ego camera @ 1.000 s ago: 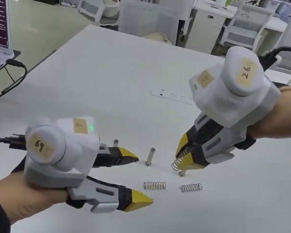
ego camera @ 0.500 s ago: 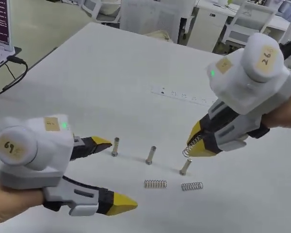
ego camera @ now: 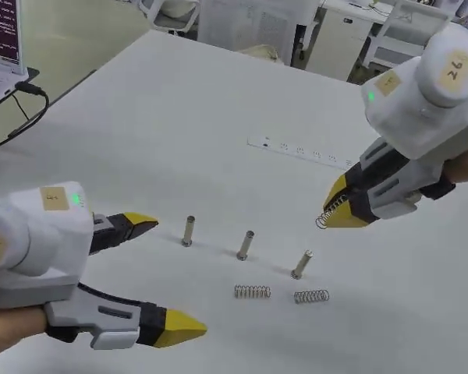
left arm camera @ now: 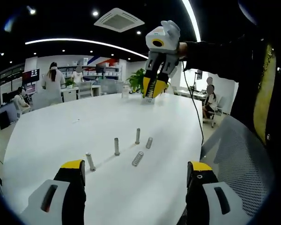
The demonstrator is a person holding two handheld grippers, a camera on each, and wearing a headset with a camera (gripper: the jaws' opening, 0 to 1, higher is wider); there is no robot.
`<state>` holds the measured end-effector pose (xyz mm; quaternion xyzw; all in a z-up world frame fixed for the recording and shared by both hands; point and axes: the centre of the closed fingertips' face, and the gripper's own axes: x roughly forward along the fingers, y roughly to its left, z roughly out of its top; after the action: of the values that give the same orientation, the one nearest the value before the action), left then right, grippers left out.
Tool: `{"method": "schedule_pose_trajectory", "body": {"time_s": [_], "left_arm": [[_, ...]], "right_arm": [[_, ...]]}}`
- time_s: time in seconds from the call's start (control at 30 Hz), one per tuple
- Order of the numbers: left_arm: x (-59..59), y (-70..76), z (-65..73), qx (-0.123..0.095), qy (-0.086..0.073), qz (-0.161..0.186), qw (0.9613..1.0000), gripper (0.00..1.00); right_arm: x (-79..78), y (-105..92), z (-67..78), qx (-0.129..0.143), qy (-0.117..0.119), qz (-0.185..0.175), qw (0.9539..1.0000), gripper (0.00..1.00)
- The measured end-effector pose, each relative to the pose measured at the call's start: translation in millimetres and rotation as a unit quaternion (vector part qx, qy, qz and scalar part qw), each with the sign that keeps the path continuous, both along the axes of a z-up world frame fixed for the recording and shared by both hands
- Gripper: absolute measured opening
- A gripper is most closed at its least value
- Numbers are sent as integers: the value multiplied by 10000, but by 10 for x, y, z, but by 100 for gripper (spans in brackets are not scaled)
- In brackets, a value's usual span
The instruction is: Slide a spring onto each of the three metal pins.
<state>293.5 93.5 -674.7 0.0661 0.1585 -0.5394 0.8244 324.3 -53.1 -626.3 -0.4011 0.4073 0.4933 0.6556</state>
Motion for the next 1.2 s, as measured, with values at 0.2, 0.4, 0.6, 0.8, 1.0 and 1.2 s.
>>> {"method": "schedule_pose_trajectory", "body": {"time_s": [0.2, 0.4, 0.6, 0.8, 1.0, 1.2], "left_arm": [[8, 45, -5, -5, 1, 84, 10000, 87], [-2, 56, -7, -47, 27, 122, 9999, 86], [-15, 57, -5, -85, 35, 133, 9999, 86], [-29, 65, -26, -59, 61, 141, 9999, 85], [-31, 60, -28, -62, 65, 137, 9999, 84], [-34, 51, -44, -53, 86, 121, 9999, 84]], "right_arm": [[90, -118, -162, -223, 171, -41, 9996, 8], [166, -151, -322, -340, 318, -21, 9989, 8], [246, -158, -461, -342, 418, -17, 9985, 8], [280, -207, -635, -402, 532, -42, 9978, 8], [288, -269, -782, -434, 609, -91, 9972, 8], [296, -303, -871, -447, 644, -140, 9968, 8]]}}
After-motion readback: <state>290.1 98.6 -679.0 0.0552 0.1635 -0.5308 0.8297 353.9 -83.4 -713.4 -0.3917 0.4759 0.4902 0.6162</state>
